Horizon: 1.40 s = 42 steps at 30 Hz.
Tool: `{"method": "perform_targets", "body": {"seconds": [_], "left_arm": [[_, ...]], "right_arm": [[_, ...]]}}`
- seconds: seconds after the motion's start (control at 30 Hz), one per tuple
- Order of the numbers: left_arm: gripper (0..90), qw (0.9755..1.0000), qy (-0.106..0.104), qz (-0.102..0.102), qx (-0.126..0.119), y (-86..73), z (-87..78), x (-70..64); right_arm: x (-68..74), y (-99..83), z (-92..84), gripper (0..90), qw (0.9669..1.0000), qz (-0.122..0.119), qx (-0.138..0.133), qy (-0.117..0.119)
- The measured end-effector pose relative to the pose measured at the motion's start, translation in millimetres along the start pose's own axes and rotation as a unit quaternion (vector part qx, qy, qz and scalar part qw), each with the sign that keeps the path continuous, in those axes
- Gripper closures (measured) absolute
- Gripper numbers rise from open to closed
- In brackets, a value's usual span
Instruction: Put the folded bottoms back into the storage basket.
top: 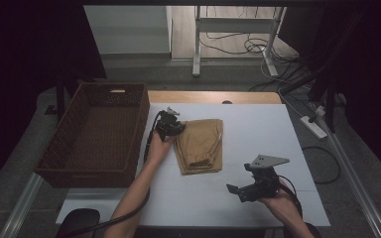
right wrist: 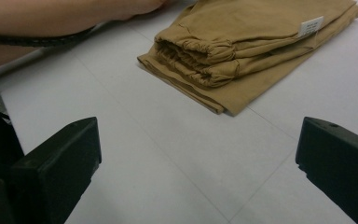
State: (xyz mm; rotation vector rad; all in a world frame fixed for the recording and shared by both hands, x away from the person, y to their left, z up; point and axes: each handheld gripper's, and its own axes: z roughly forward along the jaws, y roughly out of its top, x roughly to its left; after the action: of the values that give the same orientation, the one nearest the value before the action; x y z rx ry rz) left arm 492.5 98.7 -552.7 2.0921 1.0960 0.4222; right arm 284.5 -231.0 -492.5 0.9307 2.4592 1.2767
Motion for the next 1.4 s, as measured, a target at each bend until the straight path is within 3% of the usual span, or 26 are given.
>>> {"method": "perform_targets", "body": {"seconds": [0.23, 0.53, 0.7, 1.1, 1.4], "left_arm": [[70.2, 0.9999, -0.009, -0.009, 0.000, -0.1, 0.1, 2.5], [70.2, 1.0000, 0.007, 0.004, -0.003, -0.5, -0.2, -2.2], [70.2, 1.0000, -0.001, -0.004, -0.002, -0.4, -0.1, 0.4], [70.8, 0.9996, -0.019, -0.023, -0.001, -0.2, 0.6, 5.5], [71.2, 0.9993, -0.025, -0.030, -0.001, -0.3, 0.6, 7.3]], "right_arm": [[-0.9, 10.2, 19.4, 1.0, 0.9998, -0.017, 0.011, 0.003], [-1.4, 24.0, 46.6, 0.9, 0.9990, -0.030, 0.032, 0.000], [0.0, 31.3, 64.4, 0.9, 0.9981, -0.037, 0.050, 0.006], [16.1, 54.3, 104.9, 1.0, 0.9939, -0.080, 0.065, 0.040], [25.3, 65.4, 130.9, 1.0, 0.9910, -0.103, 0.072, 0.046]]}}
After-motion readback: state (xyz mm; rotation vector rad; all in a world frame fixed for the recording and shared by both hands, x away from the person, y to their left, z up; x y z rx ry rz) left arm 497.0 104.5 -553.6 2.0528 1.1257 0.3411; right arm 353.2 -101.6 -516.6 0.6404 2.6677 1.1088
